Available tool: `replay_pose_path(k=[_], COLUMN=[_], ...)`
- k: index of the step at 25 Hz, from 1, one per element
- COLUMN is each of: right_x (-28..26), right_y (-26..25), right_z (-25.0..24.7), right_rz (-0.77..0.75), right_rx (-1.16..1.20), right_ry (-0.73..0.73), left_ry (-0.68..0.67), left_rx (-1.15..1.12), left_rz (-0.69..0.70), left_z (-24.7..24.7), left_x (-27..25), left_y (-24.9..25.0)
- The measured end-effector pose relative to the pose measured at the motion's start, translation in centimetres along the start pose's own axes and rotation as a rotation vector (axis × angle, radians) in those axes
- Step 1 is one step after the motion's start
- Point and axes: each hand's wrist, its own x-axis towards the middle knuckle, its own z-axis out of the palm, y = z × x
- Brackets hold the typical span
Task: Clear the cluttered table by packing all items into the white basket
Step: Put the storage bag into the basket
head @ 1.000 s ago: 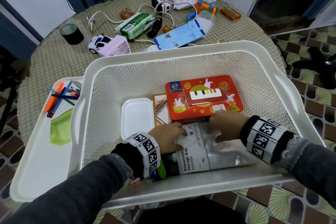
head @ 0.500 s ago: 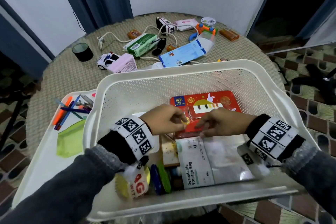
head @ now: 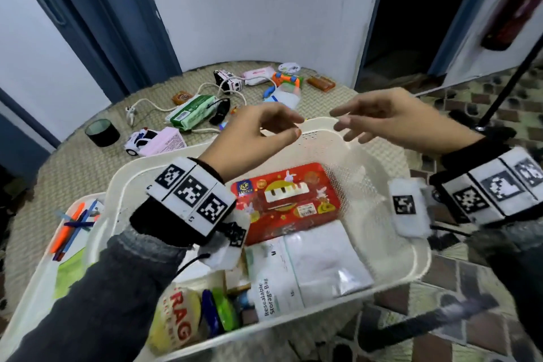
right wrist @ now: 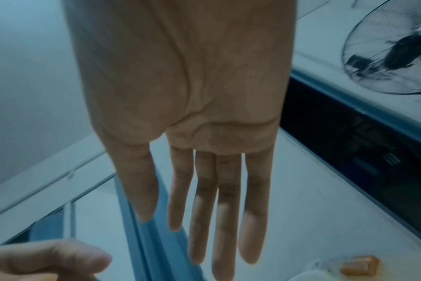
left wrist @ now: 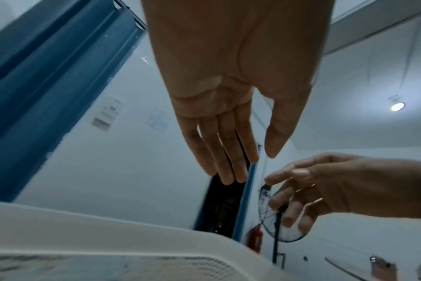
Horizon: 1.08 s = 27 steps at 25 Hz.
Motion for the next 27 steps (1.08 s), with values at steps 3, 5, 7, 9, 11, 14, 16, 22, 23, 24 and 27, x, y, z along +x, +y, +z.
replay_pose_path(k=[3,5,7,9,11,14,16,22,23,24,27], right_x=[-4.4,-7.6,-10.5,-13.6,-16.2,-19.0,-19.8,-18.2,-17.5,-16.4,-12.0], right_y=[3.6,7.2,11.1,14.9,18.4,23.2,26.0,32.2,32.8,33.5,35.5], right_z=[-4.6,-7.1,-9.0,-10.7,-12.0,-13.1,-13.4,-14.6,-14.9,-15.4,-17.9], right_rz=[0.074,0.136,0.186,0.244,0.328,0.447,0.515,0.597,0.590,0.585,0.561], right_rx=[0.166,0.168,0.177,0.201,0.207,0.246,0.296,0.332,0.338,0.343,0.331], right_ry=[0.146,0.175,0.178,0.181,0.189,0.179,0.163,0.124,0.109,0.097,0.082], left_ry=[-0.018,-0.050,-0.103,-0.172,-0.242,-0.354,-0.362,-0.179,-0.148,-0.117,-0.043], left_rx=[-0.057,-0.107,-0.139,-0.150,-0.137,-0.132,-0.114,-0.141,-0.146,-0.149,-0.152], left_rz=[0.091,0.147,0.179,0.162,0.116,0.001,-0.088,-0.316,-0.336,-0.354,-0.403], left_z=[5.5,10.4,15.2,20.7,25.8,31.9,34.4,37.0,37.0,37.1,37.7], left_x=[2.0,3.2,4.0,4.2,4.2,4.2,4.5,8.0,8.6,9.6,13.2], left_y=[4.9,8.1,10.6,12.7,13.6,12.4,10.5,3.8,2.9,2.0,-0.7])
